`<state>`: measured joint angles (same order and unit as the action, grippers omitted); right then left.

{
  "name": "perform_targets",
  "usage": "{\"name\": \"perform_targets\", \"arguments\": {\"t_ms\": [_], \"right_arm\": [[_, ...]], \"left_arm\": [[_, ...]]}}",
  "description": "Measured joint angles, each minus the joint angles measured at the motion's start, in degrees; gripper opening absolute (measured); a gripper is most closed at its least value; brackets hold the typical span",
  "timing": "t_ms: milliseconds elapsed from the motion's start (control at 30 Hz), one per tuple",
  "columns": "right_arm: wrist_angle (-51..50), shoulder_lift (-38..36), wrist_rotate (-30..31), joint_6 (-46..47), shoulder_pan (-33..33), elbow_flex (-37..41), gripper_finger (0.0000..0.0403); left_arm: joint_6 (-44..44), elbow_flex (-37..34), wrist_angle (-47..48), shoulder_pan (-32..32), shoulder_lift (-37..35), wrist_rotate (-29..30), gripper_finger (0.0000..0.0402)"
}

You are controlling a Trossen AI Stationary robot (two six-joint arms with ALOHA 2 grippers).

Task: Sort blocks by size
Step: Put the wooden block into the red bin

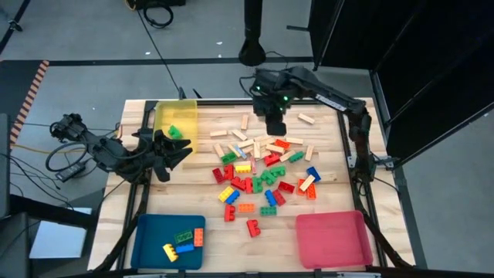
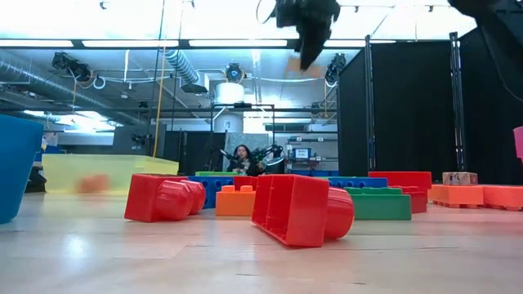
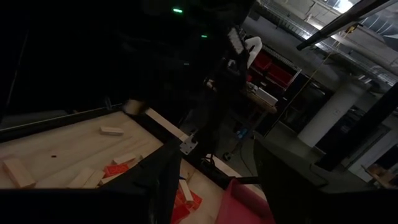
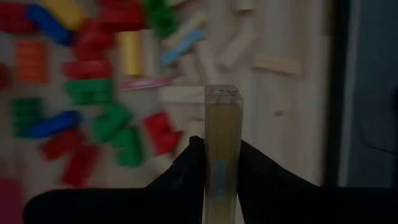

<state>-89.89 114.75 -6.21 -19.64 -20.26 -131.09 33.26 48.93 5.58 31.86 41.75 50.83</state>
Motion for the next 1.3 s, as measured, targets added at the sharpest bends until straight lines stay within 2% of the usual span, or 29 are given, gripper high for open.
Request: {"name": "perform_targets", "arguments": {"t_ms": [167,400,733,867,1033,1167,1300], "right_arm": [[0.00,-3.92,-1.38,9.56,7.08,0.20,0.0071],[-0.07,-8.31,-0.57,28.54,19.59,0.20,0.0071],[0.05,-9.97,7.27,60.15,42.01,0.76,0.0071],[-0.07,-10.35,9.36,75.54,50.55,6.53,0.0071],[-0.19,-11.92,7.68,95.56,59.80,16.64,0.0071],[1.04,-11.79,6.25,106.99,65.13,23.40,0.0071],[6.81,-11.87,3.79,116.96,68.62,30.62,0.0071]], "left_arm": [[0.00,0.00,0.00,0.02,-0.01,0.00,0.0209],[0.38,0.00,-0.15,0.01,-0.01,-0.01,0.0209],[0.72,0.00,-0.17,0.00,0.00,-0.02,0.0209],[0.72,0.00,-0.15,0.02,0.01,-0.02,0.0209],[0.15,0.00,-0.11,0.01,-0.01,-0.02,0.0209],[0.13,0.00,-0.09,0.00,-0.01,-0.02,0.0209],[0.09,0.00,-0.08,0.01,-0.01,-0.02,0.0209]]}}
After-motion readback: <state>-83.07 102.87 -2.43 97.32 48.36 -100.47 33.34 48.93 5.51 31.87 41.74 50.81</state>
